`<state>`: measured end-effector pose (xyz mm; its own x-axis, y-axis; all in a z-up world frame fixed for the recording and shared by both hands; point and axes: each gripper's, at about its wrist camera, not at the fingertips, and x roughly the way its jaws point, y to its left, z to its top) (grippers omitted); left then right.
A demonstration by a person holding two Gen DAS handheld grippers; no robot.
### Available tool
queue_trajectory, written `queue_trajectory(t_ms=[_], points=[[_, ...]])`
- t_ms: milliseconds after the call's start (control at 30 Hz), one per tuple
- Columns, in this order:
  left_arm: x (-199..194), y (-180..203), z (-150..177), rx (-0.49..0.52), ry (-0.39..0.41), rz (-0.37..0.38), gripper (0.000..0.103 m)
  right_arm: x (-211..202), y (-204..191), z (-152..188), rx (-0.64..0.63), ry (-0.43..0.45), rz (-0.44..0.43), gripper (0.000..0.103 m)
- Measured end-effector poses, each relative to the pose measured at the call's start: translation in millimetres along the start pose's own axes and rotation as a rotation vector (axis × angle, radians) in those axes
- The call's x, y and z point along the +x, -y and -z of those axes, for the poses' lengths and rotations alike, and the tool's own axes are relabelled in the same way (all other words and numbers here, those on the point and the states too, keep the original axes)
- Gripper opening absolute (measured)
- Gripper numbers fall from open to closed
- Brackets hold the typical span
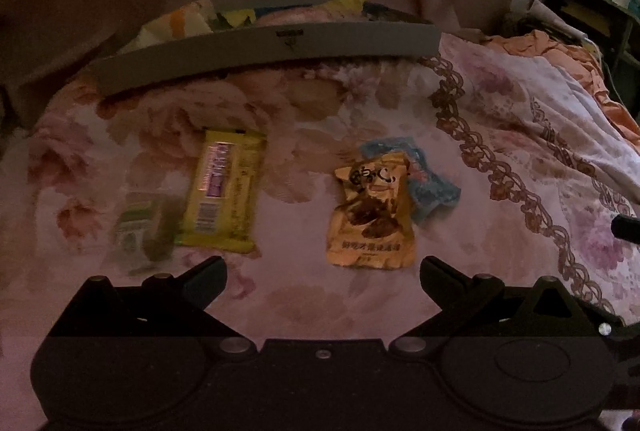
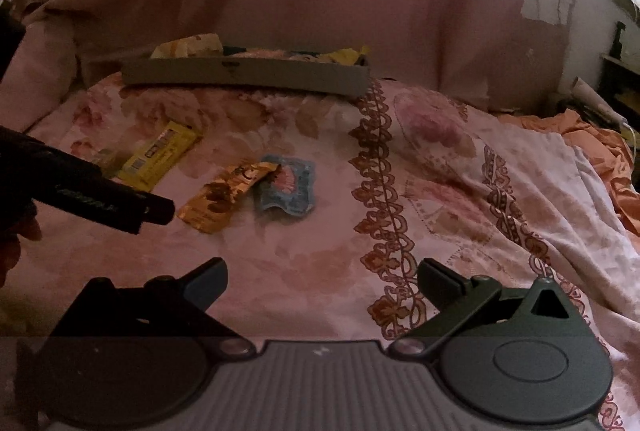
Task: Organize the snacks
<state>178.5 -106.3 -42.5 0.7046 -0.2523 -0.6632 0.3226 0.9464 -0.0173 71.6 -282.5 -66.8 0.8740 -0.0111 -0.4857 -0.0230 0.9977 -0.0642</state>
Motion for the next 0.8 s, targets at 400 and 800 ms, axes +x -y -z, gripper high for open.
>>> queue_trajectory(t_ms=[400, 800], points=[[50, 12, -28, 0.056, -0.004, 0.096, 0.102, 18, 5, -11, -0.111, 0.056, 0.149, 0.103], [80, 6, -42, 0.034, -0.038, 0.123, 0.092, 41, 6, -17, -0.144, 0.063, 0.118, 0.103]])
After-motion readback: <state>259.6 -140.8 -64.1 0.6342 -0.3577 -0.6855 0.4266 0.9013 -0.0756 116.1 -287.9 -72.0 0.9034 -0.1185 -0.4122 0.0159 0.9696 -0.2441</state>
